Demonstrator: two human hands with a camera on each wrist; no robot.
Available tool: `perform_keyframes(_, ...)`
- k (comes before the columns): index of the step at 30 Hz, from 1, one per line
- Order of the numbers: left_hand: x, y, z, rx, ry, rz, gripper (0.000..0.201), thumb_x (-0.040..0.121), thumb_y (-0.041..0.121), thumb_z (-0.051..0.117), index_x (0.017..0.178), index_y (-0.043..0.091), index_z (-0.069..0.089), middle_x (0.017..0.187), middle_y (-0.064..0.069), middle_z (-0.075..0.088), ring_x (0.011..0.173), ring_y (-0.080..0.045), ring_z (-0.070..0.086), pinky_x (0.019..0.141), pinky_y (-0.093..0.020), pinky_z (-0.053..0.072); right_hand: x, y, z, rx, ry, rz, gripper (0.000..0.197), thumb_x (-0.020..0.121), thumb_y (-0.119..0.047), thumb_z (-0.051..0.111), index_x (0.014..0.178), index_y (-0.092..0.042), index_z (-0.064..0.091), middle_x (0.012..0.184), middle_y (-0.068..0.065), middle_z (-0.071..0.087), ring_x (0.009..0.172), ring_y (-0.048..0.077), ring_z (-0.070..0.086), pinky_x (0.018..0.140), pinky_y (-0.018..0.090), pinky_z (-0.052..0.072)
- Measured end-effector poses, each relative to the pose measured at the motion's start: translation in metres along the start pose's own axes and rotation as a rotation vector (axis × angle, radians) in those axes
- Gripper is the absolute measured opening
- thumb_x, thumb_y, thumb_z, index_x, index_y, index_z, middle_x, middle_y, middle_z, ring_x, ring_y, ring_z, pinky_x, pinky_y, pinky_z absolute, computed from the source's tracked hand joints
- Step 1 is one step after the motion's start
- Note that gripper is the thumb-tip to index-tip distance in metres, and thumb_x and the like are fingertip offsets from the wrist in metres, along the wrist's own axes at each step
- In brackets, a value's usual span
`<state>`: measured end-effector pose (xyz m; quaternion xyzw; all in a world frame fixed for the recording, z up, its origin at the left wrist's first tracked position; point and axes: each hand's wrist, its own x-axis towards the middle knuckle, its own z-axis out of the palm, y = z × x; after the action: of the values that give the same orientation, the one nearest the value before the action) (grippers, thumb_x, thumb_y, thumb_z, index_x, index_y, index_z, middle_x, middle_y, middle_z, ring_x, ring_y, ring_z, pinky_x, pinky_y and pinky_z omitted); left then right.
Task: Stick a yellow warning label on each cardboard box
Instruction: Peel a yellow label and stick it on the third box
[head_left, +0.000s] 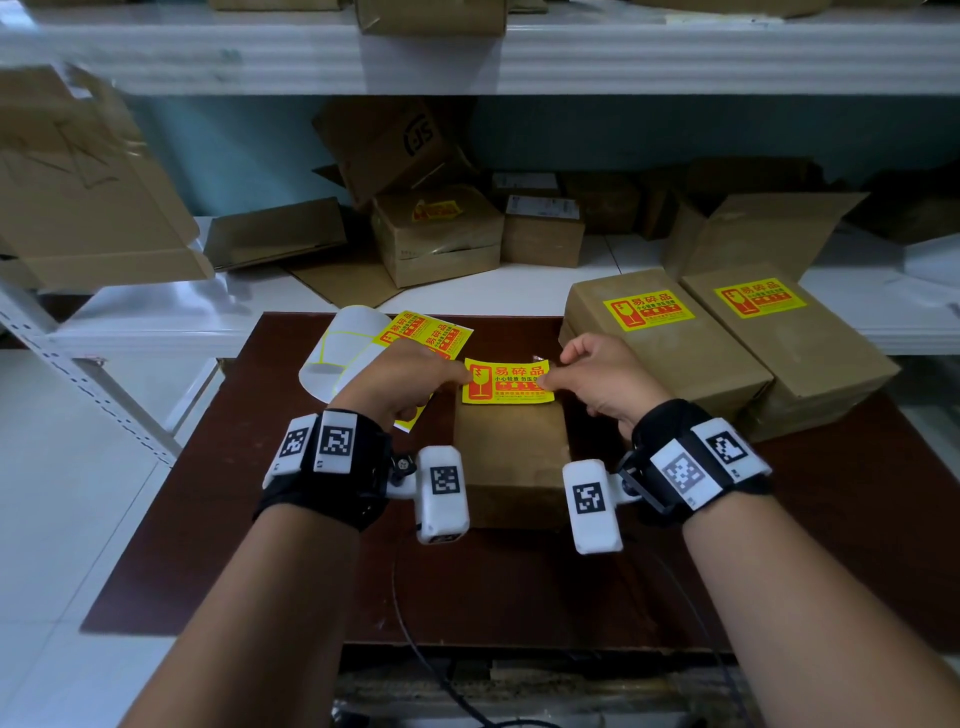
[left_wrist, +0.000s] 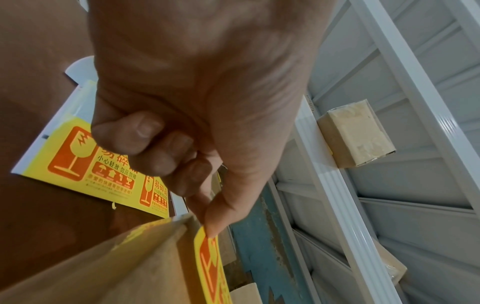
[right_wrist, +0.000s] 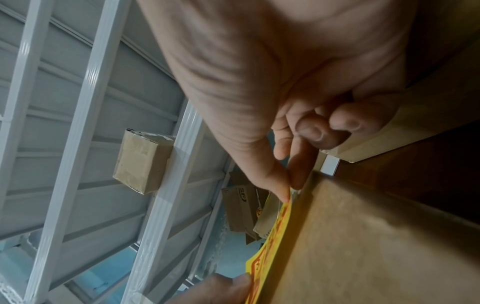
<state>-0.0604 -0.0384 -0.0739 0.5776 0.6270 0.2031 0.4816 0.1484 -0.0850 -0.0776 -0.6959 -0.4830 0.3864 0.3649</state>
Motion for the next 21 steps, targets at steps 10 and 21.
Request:
perform_keyframes(10,-0.0042,0.0024,-0.0038,0.060,-0.034,-0.009,0.024,0.081,0.032,0.076,0.086,0.016,0.059,0.084,-0.009,0.041,0.073,-0.021,0.035,0.049,-0.026,0.026,-0.0045,-0.0026,-0.0027,-0.045,-0.050,0.012,0.030,0.079,-0.011,0.081,0.084,-0.018,0.053,0.076,0.001,0.053,0.059,0.012,0.043,0.048,0.026,0.036)
perform_keyframes(21,-0.0012,-0.0015,-0.0017,0.130,-0.023,-0.017,0.031,0.078,0.033,0.079,0.079,0.016,0.053,0.064,-0.004,0.036,0.058,-0.020,0.034,0.047,-0.025,0.025,-0.0053,0.0010,-0.0010,-0.084,-0.052,-0.001,0.033,0.077,-0.009,0.083,0.086,-0.015,0.052,0.068,-0.001,0.047,0.057,0.011,0.039,0.049,0.023,0.031)
